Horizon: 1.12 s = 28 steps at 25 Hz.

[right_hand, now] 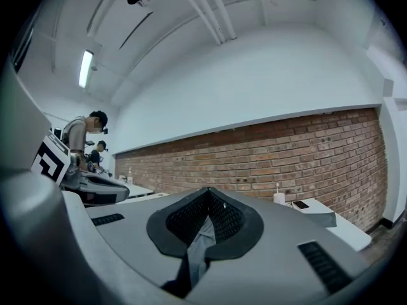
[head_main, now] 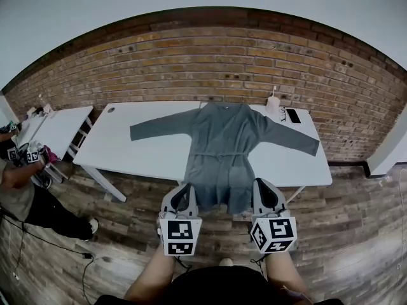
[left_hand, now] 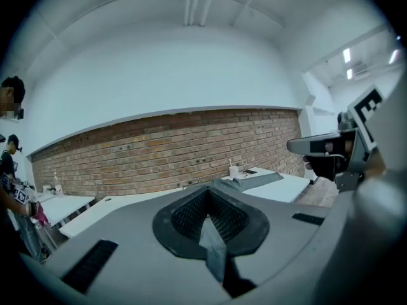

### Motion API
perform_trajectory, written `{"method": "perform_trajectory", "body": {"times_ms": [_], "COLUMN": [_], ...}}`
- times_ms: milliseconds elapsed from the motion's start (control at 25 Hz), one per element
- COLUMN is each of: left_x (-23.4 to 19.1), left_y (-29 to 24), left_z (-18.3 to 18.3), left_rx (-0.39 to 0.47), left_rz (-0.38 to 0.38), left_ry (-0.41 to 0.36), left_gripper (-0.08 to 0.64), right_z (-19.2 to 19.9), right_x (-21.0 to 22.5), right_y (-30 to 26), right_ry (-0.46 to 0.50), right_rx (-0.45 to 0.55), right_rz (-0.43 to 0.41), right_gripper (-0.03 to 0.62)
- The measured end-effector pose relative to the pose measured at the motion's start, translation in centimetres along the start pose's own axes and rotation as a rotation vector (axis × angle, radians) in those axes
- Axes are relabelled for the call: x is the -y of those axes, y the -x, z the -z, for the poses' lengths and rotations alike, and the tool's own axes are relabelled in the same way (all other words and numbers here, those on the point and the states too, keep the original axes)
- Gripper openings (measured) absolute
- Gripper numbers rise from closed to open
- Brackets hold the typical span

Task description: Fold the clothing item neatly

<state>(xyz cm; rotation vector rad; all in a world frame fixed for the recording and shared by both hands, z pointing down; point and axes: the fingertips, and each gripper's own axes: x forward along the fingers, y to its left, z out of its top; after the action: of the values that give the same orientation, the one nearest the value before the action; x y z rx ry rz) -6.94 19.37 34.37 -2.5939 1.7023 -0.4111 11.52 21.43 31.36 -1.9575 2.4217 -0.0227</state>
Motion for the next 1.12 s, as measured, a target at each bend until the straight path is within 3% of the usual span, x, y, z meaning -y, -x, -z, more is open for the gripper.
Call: {"method": "perform_trajectory", "body": {"times_ms": [320,640,960,1120], "left_x": [2.0,2.1,0.6,0.2], "left_y": [-3.3,-5.3,-9.0,-10.4], "left_z": [-0.9,0.0,-0.7,-1.1], "left_rx": [0.004,-0.031,0.004,0.019], "left_rz": [-0.061,-0.077,-0.08,-0.069], "left_ry": [0.006,0.026,0.037,0.042], "left_gripper": [-0.005,-0.005,-0.005,-0.005], "right_z": [1.4,2.2,2.6,2.3], "right_x": [3.6,3.0,3.2,3.6], "right_y": [-2.5,-4.2,-7.2,-9.2], "right_ry": [-0.026,-0.017,0.05,0.036], "right_rx": [-0.035,-0.033,-0.037,-0.03], "right_rz": [-0.055,-0.148,-0.165,-0.161], "right_gripper": [0.002,0.002,0.002,0.002]}}
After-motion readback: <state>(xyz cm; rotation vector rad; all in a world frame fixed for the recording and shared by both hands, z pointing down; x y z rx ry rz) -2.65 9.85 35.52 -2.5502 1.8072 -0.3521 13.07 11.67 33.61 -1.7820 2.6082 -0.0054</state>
